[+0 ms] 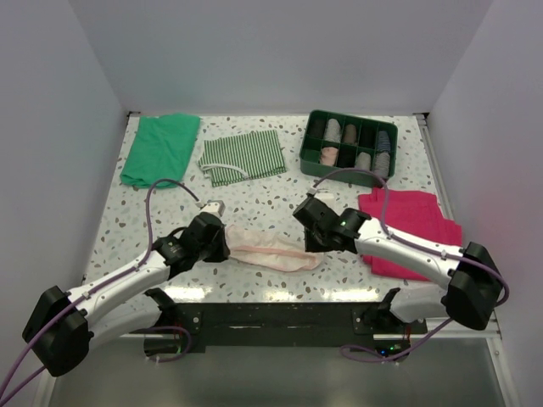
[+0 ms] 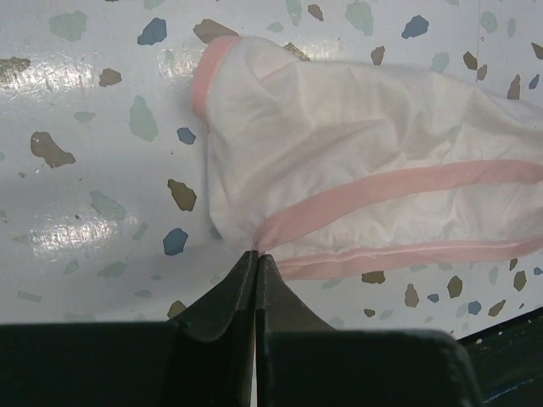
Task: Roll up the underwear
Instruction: Flatten out the underwear at the center of the board.
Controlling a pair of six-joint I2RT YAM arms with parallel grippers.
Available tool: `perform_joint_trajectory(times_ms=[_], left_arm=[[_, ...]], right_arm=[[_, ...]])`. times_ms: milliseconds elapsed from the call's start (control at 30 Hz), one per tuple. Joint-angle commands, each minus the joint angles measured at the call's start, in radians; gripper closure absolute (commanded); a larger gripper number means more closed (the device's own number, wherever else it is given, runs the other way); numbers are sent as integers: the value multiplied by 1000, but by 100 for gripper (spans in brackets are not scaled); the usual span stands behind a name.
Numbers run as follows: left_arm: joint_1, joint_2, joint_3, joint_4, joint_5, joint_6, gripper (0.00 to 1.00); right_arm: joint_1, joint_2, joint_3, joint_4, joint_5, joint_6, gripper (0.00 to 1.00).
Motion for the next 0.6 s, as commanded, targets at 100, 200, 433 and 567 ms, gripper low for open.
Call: perform_joint_trajectory(times_ms=[100, 200, 433, 567], left_arm=[[-4, -12, 2, 53, 42, 27, 95], [-3, -20, -6, 53, 42, 29, 95], [-4, -18, -10, 57, 49, 32, 95], [-4, -12, -10, 59, 48, 33, 95]], right_arm=[[67, 141, 60, -31, 13, 20, 75], [77, 187, 67, -41, 36, 36, 77], [78, 247, 58, -84, 105, 54, 74], [77, 268, 46, -75, 85, 56, 73]])
